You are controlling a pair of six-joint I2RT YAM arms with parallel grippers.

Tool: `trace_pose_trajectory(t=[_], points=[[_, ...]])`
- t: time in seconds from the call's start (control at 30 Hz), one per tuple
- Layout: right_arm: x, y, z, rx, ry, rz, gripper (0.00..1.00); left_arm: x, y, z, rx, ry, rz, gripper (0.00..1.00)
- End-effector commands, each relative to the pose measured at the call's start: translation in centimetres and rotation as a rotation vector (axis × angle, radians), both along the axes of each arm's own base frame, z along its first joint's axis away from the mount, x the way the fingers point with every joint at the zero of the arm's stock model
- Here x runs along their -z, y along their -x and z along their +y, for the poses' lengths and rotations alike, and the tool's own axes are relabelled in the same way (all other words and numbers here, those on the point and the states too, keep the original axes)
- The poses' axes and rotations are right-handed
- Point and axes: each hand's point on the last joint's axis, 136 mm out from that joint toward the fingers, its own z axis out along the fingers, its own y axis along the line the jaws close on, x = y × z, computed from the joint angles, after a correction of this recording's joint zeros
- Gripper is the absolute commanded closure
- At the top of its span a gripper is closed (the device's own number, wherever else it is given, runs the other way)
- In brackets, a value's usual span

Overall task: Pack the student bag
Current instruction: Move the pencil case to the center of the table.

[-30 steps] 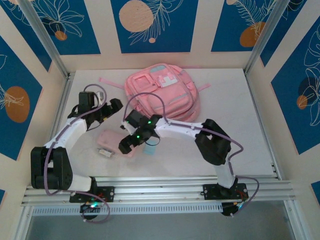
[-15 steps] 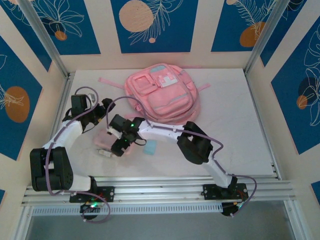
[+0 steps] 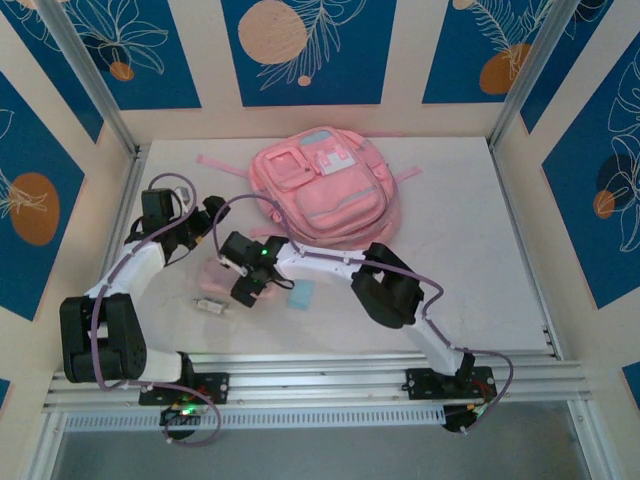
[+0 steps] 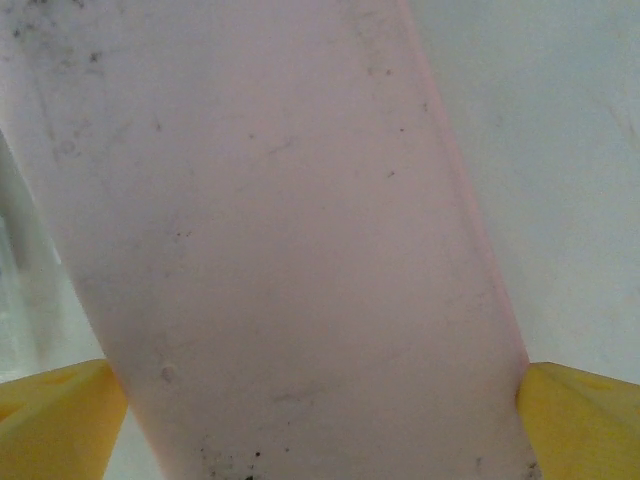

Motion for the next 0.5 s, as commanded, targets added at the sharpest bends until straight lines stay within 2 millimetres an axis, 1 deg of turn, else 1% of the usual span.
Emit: trace_pose_trajectory(t=[0.0,0.17,0.23,0.3,0.37,0.47], points=[[1.7,1.1,-4.2,0.07,0.1,0.08,0.0,-0.6,0.1,0.0,0.0,0.028,-0.025,0.0],[2.3,2.6,-7.3,0.134,0.131,0.143,0.02,0.0,0.5,-0.8,0.022,0.04,-0.006,0.0],[1.8,3.3,-8.0,0.154,0.14,0.161,0.02,0.4,0.8,-1.2,0.031,0.033,0.005,0.0],[0.9,4.0,-8.1,0.16,0.124,0.172,0.02,0.9,1.0,-1.4,0.036,0.024,0.021,0.0],[-0.5,4.5,-7.6,0.158,0.085,0.178,0.0,1.5,1.3,-1.7,0.039,0.022,0.038,0.0],[-2.0,4.5,-7.0,0.152,0.048,0.182,0.01,2.2,1.6,-2.1,0.045,0.02,0.058,0.0]])
